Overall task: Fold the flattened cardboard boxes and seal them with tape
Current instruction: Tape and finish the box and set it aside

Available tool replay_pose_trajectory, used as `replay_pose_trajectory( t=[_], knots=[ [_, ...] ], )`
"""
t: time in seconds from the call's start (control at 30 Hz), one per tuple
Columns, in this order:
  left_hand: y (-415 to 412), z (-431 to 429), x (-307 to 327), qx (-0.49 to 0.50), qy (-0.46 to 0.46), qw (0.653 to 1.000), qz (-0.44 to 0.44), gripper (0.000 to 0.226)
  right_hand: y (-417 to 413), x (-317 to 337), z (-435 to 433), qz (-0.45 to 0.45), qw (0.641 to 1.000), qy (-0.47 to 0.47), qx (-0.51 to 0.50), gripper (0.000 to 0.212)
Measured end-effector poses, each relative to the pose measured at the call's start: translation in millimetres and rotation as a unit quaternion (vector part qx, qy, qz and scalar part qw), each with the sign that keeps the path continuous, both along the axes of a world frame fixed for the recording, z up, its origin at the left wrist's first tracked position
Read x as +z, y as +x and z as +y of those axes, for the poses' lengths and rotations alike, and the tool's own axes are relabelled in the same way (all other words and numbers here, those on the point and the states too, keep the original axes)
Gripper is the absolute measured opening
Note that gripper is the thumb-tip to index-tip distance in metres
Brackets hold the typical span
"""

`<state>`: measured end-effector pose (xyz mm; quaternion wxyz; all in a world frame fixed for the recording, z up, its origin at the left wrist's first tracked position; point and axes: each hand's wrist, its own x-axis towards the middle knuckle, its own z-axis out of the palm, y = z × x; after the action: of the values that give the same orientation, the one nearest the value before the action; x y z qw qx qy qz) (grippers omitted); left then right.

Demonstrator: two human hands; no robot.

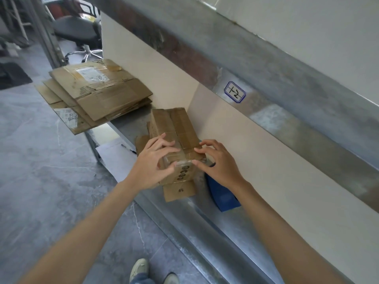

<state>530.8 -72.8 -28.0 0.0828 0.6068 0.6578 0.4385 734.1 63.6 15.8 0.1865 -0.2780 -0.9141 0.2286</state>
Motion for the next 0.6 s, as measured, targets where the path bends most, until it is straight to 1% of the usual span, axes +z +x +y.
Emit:
replay_pose_trajectory(
  t=[0.2,0.3,0.4,0.53,0.6],
  knots=[
    [7,-1,4,0.025,0.001,1.000,-0.014,0.040,-8,-9,-9,0.065,0.996,-0.038,-0.050,0.017],
    [3,-2,6,0.014,-0.001,1.000,-0.024,0.041,-11,-10,-7,0.075,0.995,-0.042,-0.051,0.012],
    [0,-1,6,0.006,-0.002,1.000,-0.018,0.034,-9,-8,-5,0.067,0.996,-0.036,-0.042,0.014],
    [-1,-5,5,0.007,-0.010,1.000,-0.018,0.027,0,-6,-3,0.053,0.995,-0.078,-0.020,0.024],
    [1,-5,6,0.008,-0.011,1.000,-0.026,0.026,2,-5,-3,0.046,0.996,-0.071,-0.014,0.027]
  ],
)
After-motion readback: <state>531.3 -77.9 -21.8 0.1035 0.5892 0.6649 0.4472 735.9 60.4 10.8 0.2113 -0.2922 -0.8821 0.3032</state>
